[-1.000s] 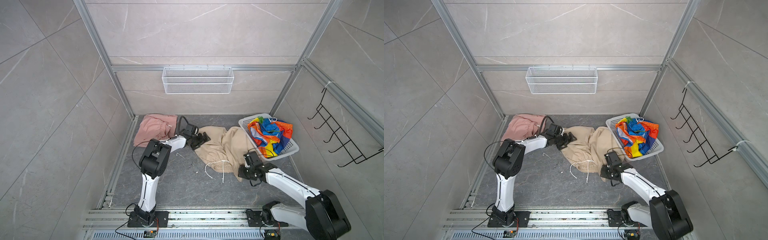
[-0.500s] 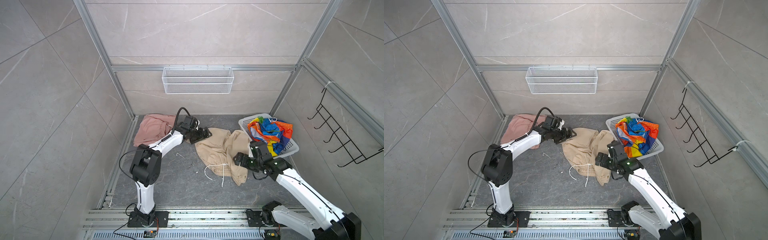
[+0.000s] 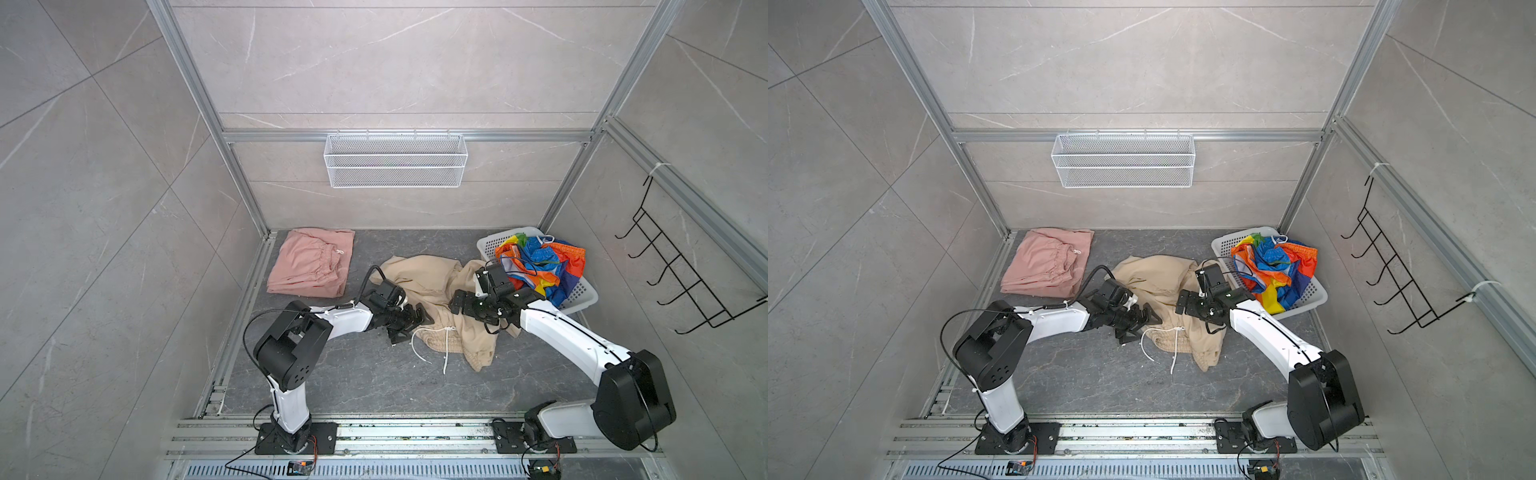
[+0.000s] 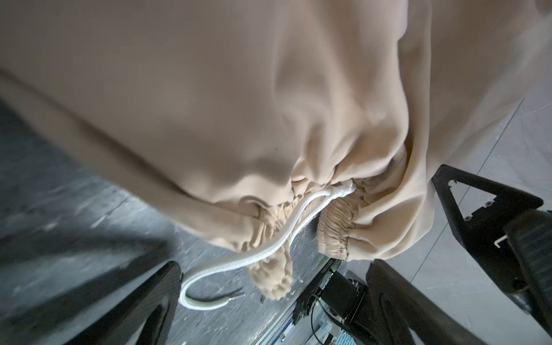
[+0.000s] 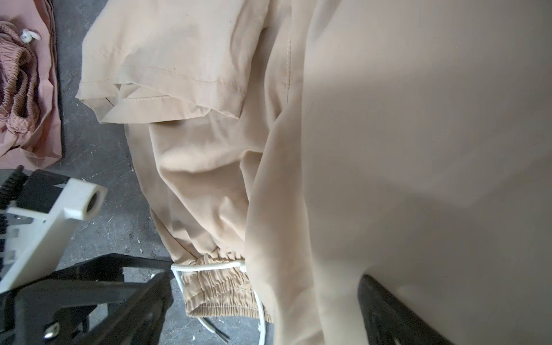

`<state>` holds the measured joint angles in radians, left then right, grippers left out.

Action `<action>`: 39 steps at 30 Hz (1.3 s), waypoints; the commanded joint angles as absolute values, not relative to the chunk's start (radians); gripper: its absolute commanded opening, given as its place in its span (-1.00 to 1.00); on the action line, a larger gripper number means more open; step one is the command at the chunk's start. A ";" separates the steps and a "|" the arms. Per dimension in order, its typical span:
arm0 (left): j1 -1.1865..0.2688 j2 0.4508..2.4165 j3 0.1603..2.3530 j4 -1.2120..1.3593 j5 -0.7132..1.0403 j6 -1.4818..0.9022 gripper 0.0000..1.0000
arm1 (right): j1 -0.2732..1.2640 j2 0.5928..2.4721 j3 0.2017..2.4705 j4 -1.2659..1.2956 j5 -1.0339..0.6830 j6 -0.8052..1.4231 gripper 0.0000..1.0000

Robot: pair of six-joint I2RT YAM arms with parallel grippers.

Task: Fold and stack the shorts

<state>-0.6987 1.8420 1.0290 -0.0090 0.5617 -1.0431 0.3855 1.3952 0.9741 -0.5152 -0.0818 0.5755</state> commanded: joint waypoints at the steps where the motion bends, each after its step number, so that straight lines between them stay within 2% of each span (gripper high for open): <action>1: -0.721 1.889 1.072 0.043 0.606 -1.080 0.99 | 0.372 1.399 0.975 -0.494 -0.062 0.555 0.99; 3: -0.743 1.912 1.088 0.020 0.611 -1.063 0.98 | 0.367 1.399 0.968 -0.491 -0.058 0.552 0.99; 6: -0.772 1.941 1.101 -0.019 0.602 -1.026 0.87 | 0.362 1.402 0.965 -0.485 -0.054 0.552 0.99; 9: -0.793 1.972 1.130 -0.092 0.583 -0.968 0.62 | 0.358 1.407 0.971 -0.483 -0.051 0.549 0.99; 11: -0.798 1.983 1.136 -0.114 0.566 -0.936 0.34 | 0.355 1.405 0.971 -0.482 -0.046 0.548 0.98; 14: -0.799 2.004 1.164 -0.193 0.545 -0.852 -0.29 | 0.350 1.401 0.965 -0.479 -0.040 0.546 0.99; 18: -0.776 2.000 1.245 -0.380 0.491 -0.685 -1.00 | 0.347 1.396 0.951 -0.479 -0.020 0.535 0.99; 23: -0.656 1.926 1.344 -0.568 0.444 -0.532 -1.00 | 0.345 1.457 0.928 -0.473 -0.013 0.522 0.98; 25: -0.594 1.892 1.390 -0.642 0.417 -0.472 -1.00 | 0.345 1.465 0.888 -0.441 -0.036 0.538 0.90; 27: -0.531 1.851 1.438 -0.716 0.373 -0.416 -1.00 | 0.345 1.458 0.823 -0.404 -0.058 0.560 0.76; 31: -0.432 1.769 1.474 -0.751 0.323 -0.355 -1.00 | 0.354 1.424 0.667 -0.303 -0.132 0.634 0.33; 33: -0.403 1.751 1.496 -0.781 0.276 -0.300 -1.00 | 0.390 1.402 0.602 -0.275 -0.131 0.672 0.22; 35: -0.392 1.760 1.536 -0.839 0.231 -0.238 -1.00 | 0.435 1.379 0.583 -0.302 -0.102 0.691 0.24; 39: -0.393 1.788 1.549 -0.878 0.238 -0.219 -1.00 | 0.454 1.289 0.691 -0.426 -0.011 0.675 0.49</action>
<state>-0.3882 1.7828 1.5417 -0.7937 0.2619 -0.2920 0.4530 1.3468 0.6285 -0.3393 -0.0811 0.6621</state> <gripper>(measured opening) 0.058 0.728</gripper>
